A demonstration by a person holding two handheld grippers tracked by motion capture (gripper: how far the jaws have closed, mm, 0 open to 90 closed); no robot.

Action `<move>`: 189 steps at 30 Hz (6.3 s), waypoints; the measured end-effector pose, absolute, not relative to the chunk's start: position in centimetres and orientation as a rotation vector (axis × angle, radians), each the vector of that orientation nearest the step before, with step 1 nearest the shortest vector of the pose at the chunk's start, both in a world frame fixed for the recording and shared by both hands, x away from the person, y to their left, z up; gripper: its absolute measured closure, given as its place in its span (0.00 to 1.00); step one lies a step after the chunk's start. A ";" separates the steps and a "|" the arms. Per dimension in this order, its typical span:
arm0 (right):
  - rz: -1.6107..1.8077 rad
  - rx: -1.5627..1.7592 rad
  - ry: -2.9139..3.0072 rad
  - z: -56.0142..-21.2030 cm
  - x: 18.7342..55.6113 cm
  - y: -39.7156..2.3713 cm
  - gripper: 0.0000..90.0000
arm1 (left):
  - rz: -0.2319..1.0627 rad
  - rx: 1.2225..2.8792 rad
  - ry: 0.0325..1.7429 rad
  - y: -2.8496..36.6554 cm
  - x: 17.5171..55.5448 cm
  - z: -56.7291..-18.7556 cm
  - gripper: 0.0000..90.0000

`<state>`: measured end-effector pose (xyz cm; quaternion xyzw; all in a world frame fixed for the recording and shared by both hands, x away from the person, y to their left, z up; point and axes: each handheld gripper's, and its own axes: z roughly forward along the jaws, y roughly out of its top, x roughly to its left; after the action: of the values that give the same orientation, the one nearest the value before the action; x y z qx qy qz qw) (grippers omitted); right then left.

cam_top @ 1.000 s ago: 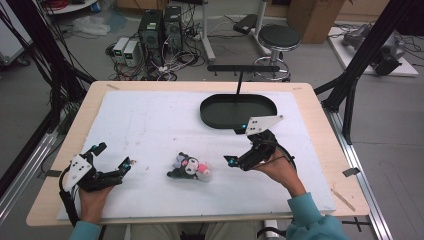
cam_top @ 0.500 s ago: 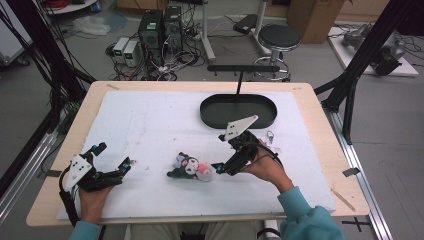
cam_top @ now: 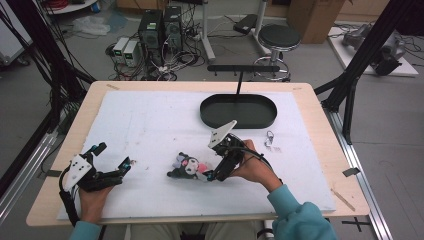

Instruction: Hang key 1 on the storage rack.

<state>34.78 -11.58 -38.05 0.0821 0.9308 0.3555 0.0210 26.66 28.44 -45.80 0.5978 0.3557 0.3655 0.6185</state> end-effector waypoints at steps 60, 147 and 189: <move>0.743 0.276 3.117 -40.1 35.6 -8.9 0.63 | 0.839 1.374 0.818 28.5 26.7 -45.8 0.02; 1.292 1.036 2.274 -31.7 43.0 -22.1 0.62 | 0.840 1.375 0.817 28.5 26.7 -45.8 0.02; 1.300 1.098 2.181 -29.3 46.2 -23.0 0.62 | 0.837 1.371 0.820 28.5 26.7 -45.8 0.02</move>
<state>46.23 -22.96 -29.30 0.3901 0.7745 0.4617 0.1867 26.66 28.53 -45.80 0.5963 0.3566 0.3642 0.6202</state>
